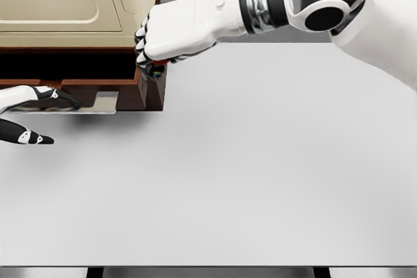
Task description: Open the cabinet drawer with left arm, and place a switch into the drawer with right arm
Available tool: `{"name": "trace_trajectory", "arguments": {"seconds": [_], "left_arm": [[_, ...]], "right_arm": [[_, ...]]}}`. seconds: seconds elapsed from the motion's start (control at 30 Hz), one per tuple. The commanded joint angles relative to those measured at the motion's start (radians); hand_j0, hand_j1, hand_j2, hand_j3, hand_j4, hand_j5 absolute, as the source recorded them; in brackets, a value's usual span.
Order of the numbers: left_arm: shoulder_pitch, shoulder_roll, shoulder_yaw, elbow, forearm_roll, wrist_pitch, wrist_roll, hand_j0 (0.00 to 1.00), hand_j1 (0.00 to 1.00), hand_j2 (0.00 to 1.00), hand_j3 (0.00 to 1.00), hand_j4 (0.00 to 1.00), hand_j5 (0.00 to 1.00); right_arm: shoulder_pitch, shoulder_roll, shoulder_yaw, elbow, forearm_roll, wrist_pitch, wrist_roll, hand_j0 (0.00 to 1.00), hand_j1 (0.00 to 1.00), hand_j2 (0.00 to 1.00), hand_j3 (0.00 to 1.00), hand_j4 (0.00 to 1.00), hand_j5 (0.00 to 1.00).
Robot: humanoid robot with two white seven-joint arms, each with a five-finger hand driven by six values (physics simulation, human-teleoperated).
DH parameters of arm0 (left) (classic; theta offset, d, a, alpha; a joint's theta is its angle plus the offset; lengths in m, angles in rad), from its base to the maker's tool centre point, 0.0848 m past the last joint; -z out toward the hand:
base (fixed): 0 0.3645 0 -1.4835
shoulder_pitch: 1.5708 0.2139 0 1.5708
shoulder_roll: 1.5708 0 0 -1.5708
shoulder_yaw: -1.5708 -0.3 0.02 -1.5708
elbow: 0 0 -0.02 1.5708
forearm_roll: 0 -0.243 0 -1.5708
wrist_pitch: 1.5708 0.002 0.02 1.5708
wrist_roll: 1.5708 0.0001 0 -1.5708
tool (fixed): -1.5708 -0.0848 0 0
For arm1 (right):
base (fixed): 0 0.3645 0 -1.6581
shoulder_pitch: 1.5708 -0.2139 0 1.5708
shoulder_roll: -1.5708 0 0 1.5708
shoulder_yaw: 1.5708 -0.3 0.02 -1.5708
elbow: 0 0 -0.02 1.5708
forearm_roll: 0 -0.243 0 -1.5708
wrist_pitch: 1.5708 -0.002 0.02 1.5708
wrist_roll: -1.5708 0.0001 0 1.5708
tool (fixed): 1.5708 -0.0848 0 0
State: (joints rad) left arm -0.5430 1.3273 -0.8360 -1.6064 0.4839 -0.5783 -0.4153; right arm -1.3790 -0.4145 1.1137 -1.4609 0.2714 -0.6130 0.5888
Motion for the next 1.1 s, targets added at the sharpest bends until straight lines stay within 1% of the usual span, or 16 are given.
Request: {"name": "trace_trajectory", "arguments": {"seconds": [0.0,0.1,0.23,0.3,0.37,0.43,0.5,0.67,0.87,1.0,1.07], "left_arm": [[0.0,0.006,-0.011,-0.021,0.005,-0.025,0.001,0.83,0.83,0.83,0.83,0.83,0.83],[0.002,0.006,-0.011,-0.027,0.012,-0.033,0.001,0.83,0.83,0.83,0.83,0.83,0.83],[0.003,0.009,-0.011,-0.033,0.015,-0.033,0.003,0.83,0.83,0.83,0.83,0.83,0.83],[0.003,0.01,-0.011,-0.037,0.015,-0.033,0.003,0.83,0.83,0.83,0.83,0.83,0.83],[0.003,0.01,-0.011,-0.04,0.015,-0.033,0.003,0.83,0.83,0.83,0.83,0.83,0.83],[0.005,0.012,-0.012,-0.04,0.015,-0.033,0.003,0.83,0.83,0.83,0.83,0.83,0.83],[0.015,0.023,-0.011,-0.041,0.015,-0.033,0.003,0.83,0.83,0.83,0.83,0.83,0.83],[0.017,0.035,-0.009,-0.056,0.028,-0.033,0.003,0.83,0.83,0.83,0.83,0.83,0.83],[0.017,0.041,-0.002,-0.055,0.028,-0.033,0.003,0.83,0.83,0.83,0.83,0.83,0.83],[0.017,0.044,0.006,-0.053,0.03,-0.033,0.004,0.83,0.83,0.83,0.83,0.83,0.83],[0.017,0.046,0.011,-0.053,0.03,-0.033,0.004,0.83,0.83,0.83,0.83,0.83,0.83]], "right_arm": [[0.0,0.042,0.02,0.031,-0.003,0.002,0.011,0.49,0.49,0.49,0.49,0.49,0.49],[-0.009,0.046,0.018,0.036,-0.003,0.002,0.014,0.49,0.49,0.49,0.49,0.49,0.49],[-0.021,0.069,0.02,0.053,-0.003,0.002,0.014,0.49,0.49,0.49,0.49,0.49,0.49],[-0.029,0.094,0.023,0.082,-0.003,0.002,0.017,0.49,0.49,0.49,0.49,0.49,0.49],[-0.034,0.094,0.029,0.083,-0.003,0.002,0.02,0.49,0.49,0.49,0.49,0.49,0.49],[-0.034,0.095,0.032,0.102,-0.003,0.002,0.022,0.49,0.49,0.49,0.49,0.49,0.49],[-0.034,0.095,0.032,0.105,-0.003,0.002,0.022,0.49,0.49,0.49,0.49,0.49,0.49],[-0.043,0.098,0.032,0.108,-0.003,0.002,0.022,0.49,0.49,0.49,0.49,0.49,0.49],[-0.044,0.137,0.032,0.119,-0.003,0.002,0.022,0.49,0.49,0.49,0.49,0.49,0.49],[-0.044,0.174,0.034,0.172,-0.001,0.002,0.022,0.49,0.49,0.49,0.49,0.49,0.49],[-0.046,0.175,0.034,0.175,0.005,0.002,0.022,0.49,0.49,0.49,0.49,0.49,0.49]]}}
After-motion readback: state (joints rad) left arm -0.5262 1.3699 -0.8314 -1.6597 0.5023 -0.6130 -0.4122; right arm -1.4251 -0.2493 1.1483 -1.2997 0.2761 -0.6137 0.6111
